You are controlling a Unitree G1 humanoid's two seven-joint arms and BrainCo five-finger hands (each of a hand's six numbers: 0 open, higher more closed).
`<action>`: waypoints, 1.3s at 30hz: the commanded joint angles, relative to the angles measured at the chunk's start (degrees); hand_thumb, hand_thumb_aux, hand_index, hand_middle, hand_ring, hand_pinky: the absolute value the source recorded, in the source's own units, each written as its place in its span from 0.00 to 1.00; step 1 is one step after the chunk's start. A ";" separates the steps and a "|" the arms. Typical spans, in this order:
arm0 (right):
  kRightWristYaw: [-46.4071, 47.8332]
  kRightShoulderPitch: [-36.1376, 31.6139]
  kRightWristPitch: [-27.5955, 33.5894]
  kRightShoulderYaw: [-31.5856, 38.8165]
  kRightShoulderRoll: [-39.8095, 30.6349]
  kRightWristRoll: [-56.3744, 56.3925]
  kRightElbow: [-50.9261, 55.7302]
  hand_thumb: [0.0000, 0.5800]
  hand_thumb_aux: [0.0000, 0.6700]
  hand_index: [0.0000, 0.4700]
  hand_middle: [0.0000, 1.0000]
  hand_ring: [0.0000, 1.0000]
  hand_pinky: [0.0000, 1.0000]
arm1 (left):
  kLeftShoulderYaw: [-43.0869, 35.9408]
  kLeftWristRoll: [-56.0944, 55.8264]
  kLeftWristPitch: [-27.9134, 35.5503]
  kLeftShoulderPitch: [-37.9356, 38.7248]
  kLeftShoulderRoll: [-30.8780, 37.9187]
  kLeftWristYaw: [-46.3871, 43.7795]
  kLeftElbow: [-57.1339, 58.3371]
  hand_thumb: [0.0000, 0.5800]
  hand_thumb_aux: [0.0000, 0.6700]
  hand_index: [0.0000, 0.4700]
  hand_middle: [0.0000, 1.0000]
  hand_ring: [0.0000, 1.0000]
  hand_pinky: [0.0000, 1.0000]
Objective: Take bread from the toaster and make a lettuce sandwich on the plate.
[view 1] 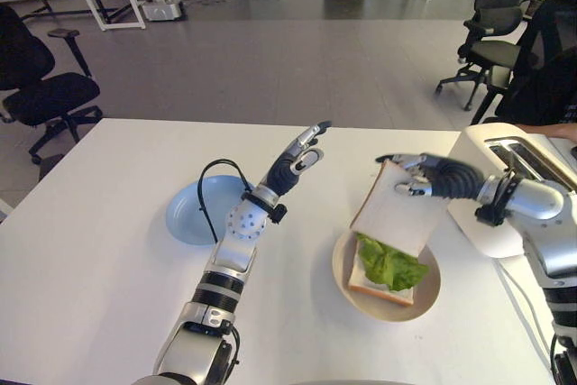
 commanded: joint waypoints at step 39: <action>8.44 -0.60 -9.34 5.21 8.51 -5.79 20.09 1.00 1.00 1.00 0.00 0.00 0.00 | -27.92 1.82 -13.32 7.24 -2.00 -34.66 19.74 0.00 0.00 0.00 0.00 0.00 0.00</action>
